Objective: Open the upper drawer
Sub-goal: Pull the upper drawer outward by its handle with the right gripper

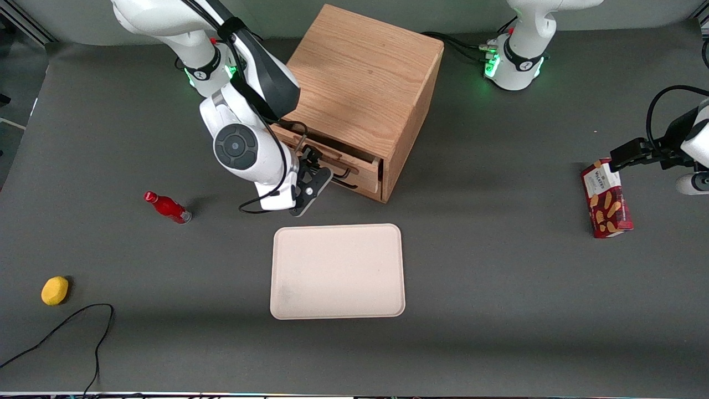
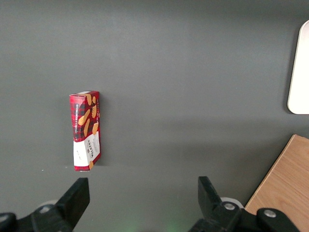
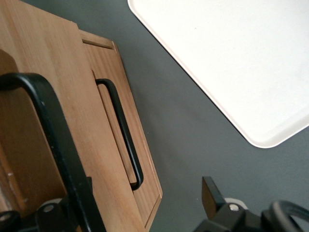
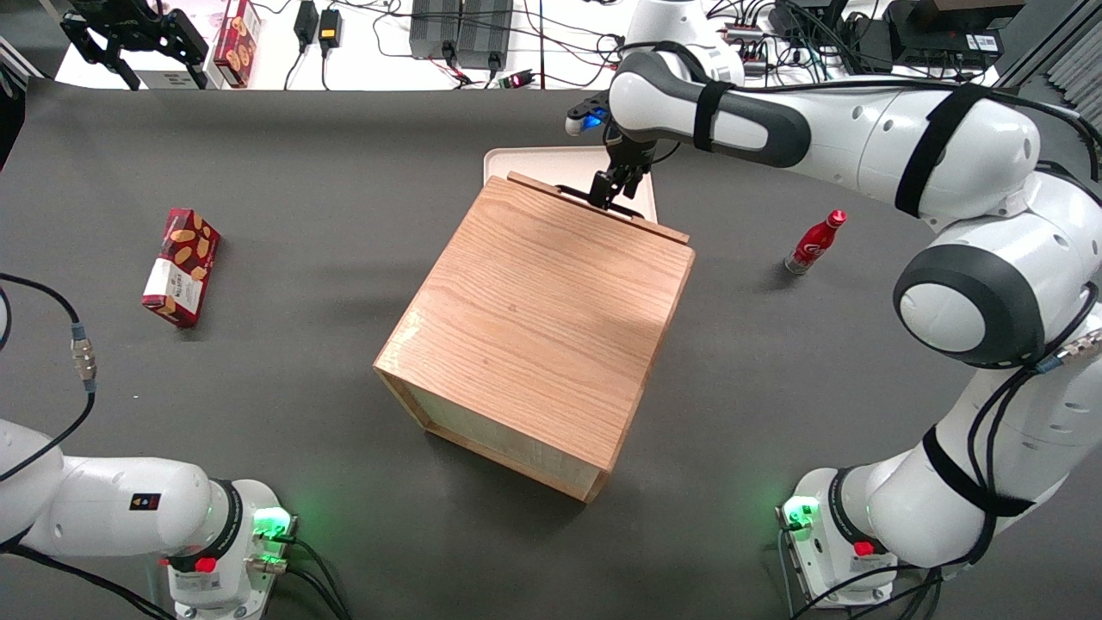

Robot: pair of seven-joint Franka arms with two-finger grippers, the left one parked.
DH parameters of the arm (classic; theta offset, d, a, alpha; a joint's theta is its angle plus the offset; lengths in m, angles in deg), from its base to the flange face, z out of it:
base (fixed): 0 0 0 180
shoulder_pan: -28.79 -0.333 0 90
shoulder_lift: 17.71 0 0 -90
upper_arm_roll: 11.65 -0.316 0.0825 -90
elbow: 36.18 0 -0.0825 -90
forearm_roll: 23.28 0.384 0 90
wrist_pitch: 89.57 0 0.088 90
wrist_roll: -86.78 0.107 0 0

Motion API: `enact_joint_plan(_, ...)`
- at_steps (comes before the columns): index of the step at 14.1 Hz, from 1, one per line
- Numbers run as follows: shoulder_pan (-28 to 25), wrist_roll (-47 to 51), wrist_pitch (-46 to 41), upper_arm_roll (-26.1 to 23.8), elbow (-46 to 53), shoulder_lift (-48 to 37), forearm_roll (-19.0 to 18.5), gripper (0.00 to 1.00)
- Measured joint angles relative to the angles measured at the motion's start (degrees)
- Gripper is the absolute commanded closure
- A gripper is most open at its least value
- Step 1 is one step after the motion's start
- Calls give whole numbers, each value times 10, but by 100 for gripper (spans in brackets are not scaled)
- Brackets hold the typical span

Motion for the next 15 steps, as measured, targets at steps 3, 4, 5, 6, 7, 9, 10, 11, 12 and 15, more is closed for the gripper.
enact_joint_plan(3,10,-1,3,0,5,0,0,0)
enact_joint_plan(4,12,-1,3,0,8,0,0,0)
enact_joint_plan(5,14,-1,3,0,11,0,0,0)
enact_joint_plan(6,15,-2,3,0,15,1,0,0)
enact_joint_plan(7,16,-2,3,0,18,3,0,0)
enact_joint_plan(9,20,-2,3,0,26,8,0,0)
enact_joint_plan(10,23,-2,3,0,30,11,0,0)
enact_joint_plan(11,26,-2,3,0,33,13,0,0)
enact_joint_plan(12,29,-2,3,0,35,15,0,0)
enact_joint_plan(15,41,-12,4,0,43,19,0,0)
